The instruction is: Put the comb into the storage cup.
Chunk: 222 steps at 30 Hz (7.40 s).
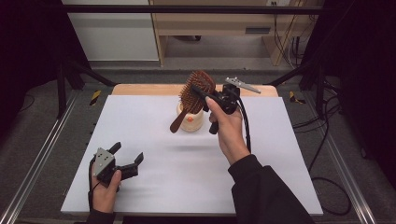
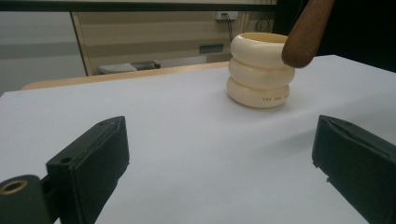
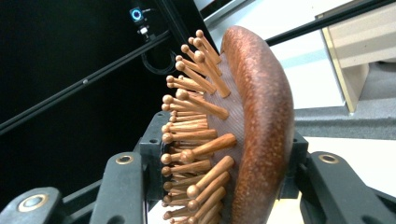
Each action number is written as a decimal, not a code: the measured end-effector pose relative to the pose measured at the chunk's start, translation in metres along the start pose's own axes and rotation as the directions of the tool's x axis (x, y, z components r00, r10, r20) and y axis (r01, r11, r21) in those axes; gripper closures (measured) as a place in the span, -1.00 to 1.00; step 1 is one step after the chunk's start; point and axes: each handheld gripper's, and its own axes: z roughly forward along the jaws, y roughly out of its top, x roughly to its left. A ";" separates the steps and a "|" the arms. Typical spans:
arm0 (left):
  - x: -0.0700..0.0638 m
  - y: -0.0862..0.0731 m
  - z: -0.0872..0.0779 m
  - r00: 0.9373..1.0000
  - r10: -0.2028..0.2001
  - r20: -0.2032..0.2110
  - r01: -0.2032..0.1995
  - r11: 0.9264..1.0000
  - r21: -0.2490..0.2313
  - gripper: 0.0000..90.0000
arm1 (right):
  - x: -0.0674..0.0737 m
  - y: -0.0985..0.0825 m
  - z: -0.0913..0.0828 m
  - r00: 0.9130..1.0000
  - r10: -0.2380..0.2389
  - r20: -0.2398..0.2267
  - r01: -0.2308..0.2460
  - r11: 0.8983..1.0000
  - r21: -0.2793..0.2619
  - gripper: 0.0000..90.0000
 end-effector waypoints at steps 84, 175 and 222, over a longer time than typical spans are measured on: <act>0.007 -0.001 -0.003 0.999 -0.035 -0.016 0.035 0.999 -0.016 -0.97 | -0.039 0.045 0.020 0.978 -0.052 0.201 0.063 0.997 -0.052 0.12; 0.005 -0.002 -0.002 1.000 -0.027 0.001 0.027 1.000 -0.013 -0.97 | -0.059 -0.001 0.051 0.968 -0.070 0.241 0.057 0.996 0.062 0.11; 0.005 -0.001 -0.002 1.000 -0.022 0.005 0.022 1.000 -0.012 -0.96 | -0.065 -0.012 0.056 0.971 -0.041 0.237 0.027 0.998 0.064 0.10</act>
